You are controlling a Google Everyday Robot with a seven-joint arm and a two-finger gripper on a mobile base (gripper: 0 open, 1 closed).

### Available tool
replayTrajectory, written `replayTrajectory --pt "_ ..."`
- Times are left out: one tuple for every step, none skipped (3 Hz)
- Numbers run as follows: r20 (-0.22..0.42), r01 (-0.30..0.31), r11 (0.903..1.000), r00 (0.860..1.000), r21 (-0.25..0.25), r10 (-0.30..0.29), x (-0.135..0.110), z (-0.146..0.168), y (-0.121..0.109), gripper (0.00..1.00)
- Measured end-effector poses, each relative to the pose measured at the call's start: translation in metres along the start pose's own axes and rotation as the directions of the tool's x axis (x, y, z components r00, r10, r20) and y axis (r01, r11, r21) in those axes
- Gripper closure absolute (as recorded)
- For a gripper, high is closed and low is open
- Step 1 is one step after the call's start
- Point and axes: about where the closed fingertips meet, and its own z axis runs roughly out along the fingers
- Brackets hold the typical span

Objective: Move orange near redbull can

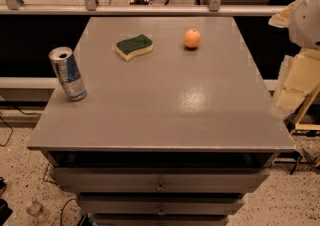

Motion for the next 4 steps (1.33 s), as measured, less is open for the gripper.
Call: replayTrajectory --pt "0.0 0.0 1.0 1.0 0.0 0.0 0.0 0.0 0.0 0.0" --pt "0.017 -0.019 0.9994 1.0 0.029 0.019 0.001 -0.001 -0.006 0.0" --pt "0.089 -0.073 0.9922 0.994 0.101 0.064 0.003 0.007 -0.033 0.0" --pt "0.228 -0.178 0.97 0.964 0.166 0.138 0.014 0.023 -0.072 0.0"
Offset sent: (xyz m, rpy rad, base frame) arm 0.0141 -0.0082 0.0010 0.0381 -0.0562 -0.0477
